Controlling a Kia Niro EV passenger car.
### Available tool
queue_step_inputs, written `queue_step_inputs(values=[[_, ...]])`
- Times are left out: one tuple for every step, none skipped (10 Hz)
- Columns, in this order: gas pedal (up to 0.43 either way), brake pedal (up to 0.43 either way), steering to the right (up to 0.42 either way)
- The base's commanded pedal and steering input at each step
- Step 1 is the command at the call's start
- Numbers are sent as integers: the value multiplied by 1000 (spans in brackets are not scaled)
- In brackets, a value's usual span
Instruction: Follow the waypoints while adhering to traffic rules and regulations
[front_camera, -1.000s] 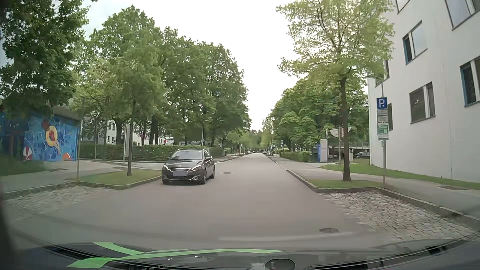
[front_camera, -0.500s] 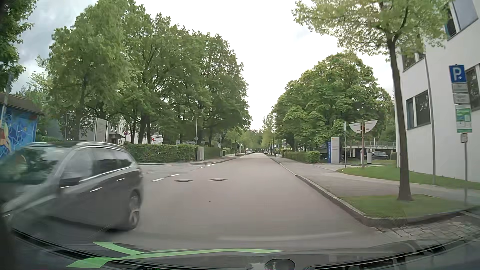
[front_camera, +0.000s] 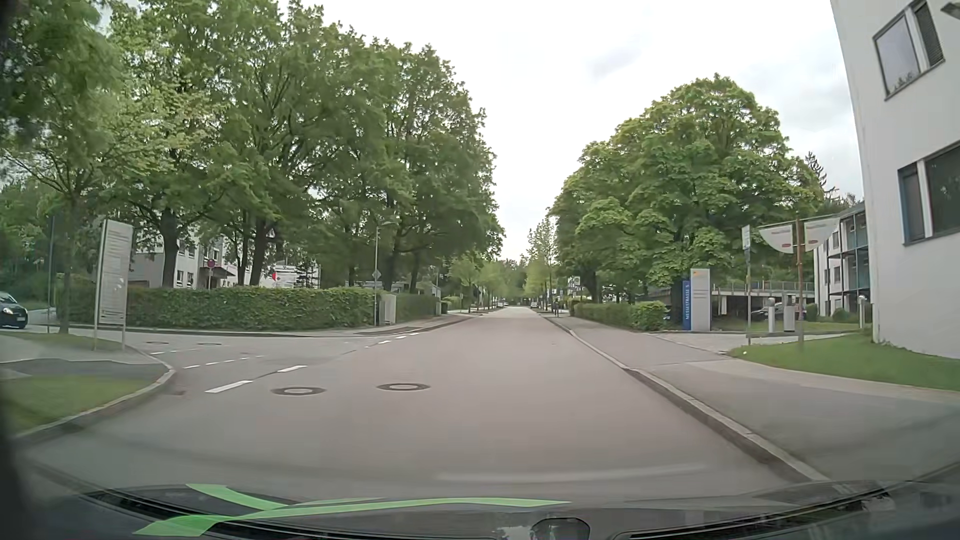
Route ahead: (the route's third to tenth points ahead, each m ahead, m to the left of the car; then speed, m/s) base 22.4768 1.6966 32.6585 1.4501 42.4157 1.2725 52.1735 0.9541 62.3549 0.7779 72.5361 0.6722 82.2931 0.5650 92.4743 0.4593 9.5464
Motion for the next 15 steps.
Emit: queue_step_inputs(values=[[110,0,-4],[110,0,-4],[110,0,-4],[110,0,-4],[110,0,-4],[110,0,-4],[110,0,-4],[110,0,-4],[110,0,-4],[110,0,-4],[110,0,-4],[110,0,-4],[110,0,-4],[110,0,-4],[110,0,-4]])
